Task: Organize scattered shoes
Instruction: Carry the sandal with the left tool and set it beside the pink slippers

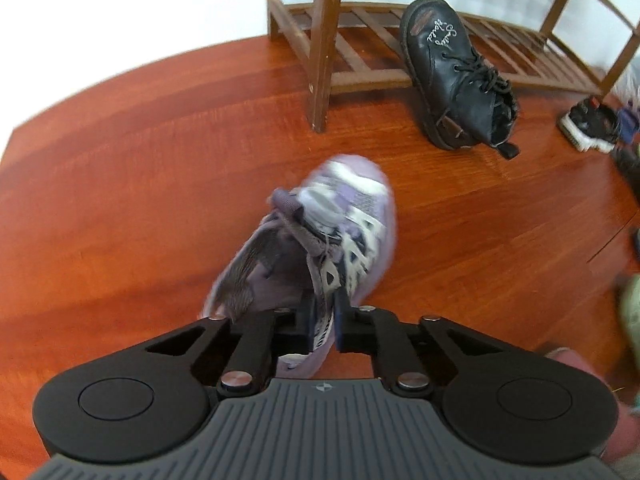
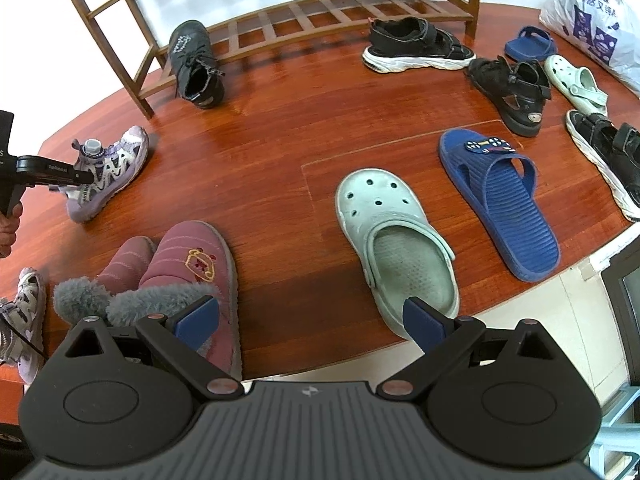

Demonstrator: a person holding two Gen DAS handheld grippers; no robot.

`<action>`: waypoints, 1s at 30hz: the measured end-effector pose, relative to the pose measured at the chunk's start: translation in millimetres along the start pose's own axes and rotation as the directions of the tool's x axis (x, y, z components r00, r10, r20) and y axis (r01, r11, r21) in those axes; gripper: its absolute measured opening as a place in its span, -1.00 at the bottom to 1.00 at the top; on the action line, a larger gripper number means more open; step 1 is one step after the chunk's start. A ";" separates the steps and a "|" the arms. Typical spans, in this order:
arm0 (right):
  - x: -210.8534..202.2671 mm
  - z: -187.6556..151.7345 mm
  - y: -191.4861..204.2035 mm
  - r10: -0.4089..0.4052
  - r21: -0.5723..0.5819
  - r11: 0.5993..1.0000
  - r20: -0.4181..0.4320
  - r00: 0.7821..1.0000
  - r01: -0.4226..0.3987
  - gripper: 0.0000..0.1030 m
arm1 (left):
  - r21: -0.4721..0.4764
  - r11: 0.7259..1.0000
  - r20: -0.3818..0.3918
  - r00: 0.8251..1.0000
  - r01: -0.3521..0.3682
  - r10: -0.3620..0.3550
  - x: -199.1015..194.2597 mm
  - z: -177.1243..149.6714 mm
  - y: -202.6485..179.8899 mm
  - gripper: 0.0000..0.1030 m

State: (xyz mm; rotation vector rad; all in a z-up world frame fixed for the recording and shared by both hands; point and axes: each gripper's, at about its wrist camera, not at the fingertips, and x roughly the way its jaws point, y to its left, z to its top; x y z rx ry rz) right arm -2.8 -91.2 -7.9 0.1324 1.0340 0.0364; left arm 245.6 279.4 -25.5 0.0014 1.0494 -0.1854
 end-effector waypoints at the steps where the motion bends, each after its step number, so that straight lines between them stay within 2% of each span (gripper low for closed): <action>1: 0.4 0.2 1.1 0.003 -0.004 1.000 0.000 1.000 -0.003 0.94 | -0.017 1.000 -0.005 1.000 0.002 -0.002 -2.3 -2.7 -0.3 -0.94; 3: 1.4 0.4 3.1 0.011 -0.012 1.000 -0.001 1.000 -0.011 0.94 | -0.062 0.998 -0.017 1.000 0.010 -0.011 -6.9 -10.4 -0.4 -0.96; 21: 6.5 0.3 21.1 0.070 -0.086 0.994 -0.013 0.997 -0.071 0.94 | -0.200 0.980 -0.052 0.999 -0.005 -0.006 -46.7 -92.8 -7.7 -0.95; 30: 7.4 -0.7 27.6 0.102 -0.124 0.987 -0.016 0.995 -0.103 0.94 | -0.322 0.946 -0.076 0.997 -0.019 -0.006 -69.4 -142.1 -15.0 -0.95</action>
